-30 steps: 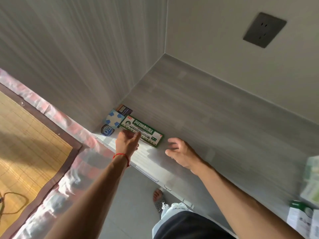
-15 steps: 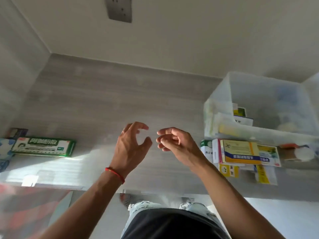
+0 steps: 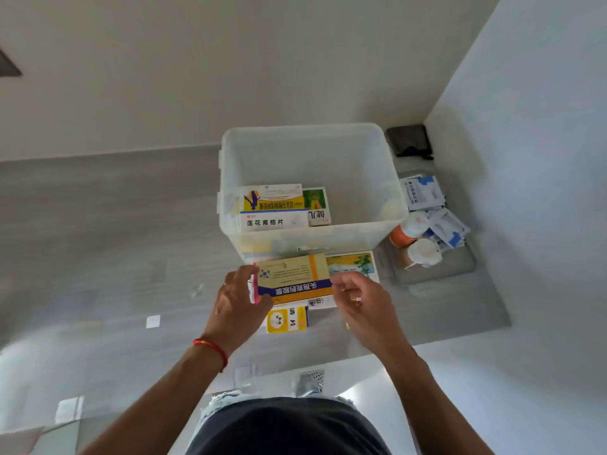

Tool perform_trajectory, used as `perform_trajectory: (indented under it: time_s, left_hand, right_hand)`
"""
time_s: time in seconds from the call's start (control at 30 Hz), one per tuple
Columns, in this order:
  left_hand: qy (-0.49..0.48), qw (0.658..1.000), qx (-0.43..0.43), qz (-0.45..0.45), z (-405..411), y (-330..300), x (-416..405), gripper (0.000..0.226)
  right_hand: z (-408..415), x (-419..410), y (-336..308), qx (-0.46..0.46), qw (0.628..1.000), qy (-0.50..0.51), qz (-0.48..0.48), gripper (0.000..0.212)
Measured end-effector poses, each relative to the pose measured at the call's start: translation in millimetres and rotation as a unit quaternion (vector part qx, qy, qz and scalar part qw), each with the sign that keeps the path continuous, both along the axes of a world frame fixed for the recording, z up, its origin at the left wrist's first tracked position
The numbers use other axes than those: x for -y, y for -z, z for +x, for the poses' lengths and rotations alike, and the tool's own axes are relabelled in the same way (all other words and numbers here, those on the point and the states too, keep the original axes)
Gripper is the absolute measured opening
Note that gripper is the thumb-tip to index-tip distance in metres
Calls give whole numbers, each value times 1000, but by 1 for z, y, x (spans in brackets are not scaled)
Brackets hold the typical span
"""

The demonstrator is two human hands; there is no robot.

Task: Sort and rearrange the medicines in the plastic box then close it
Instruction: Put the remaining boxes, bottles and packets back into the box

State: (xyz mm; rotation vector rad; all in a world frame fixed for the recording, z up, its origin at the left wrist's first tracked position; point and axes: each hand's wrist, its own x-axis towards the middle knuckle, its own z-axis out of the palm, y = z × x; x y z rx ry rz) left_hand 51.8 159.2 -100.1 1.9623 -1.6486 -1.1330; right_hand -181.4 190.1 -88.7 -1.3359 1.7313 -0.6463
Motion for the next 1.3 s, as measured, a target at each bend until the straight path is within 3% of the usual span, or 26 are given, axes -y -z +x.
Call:
perform_trajectory:
  time_s: [0.13,0.3,0.5,0.63,0.77,0.9,0.97,1.07,1.2,1.3]
  left_hand:
    - [3,999,32,14,-12,0,2,50]
    - [-1,999,10,34,-17,-3,10,50]
    - [-50,994,-98,26,-16,-33,7,39]
    - [0,985,-173,2,-7,-73,-8,42]
    - [46,959,-278,-23,-8,-112,4,45]
    - [55,945,-312,-85,-21,-131,45,41]
    - [57,949,-267,-158,-28,-129,68,34]
    - [39,957,-120,-261,-31,-115,99,33]
    - [39,968,8,-247,-37,-81,114,30]
    - [61,963,107,-238,-44,-59,112,28]
  right_hand:
    - [-10,15,13,6,999,-28,34,29]
    - [7,33,19,12,998,-33,55,21]
    - [-1,26,-13,37,998,-6,47,21]
    - [-30,8,-59,108,993,13,44,22]
    - [-42,3,-115,169,985,33,-17,33]
    - [-40,37,-146,92,980,81,-158,33]
    - [-43,66,-153,60,968,113,-218,32]
    - [-54,118,-154,-16,958,120,-261,31]
    - [-60,177,-132,-163,964,-19,-207,33]
    - [-50,213,-96,-278,940,-145,-136,26]
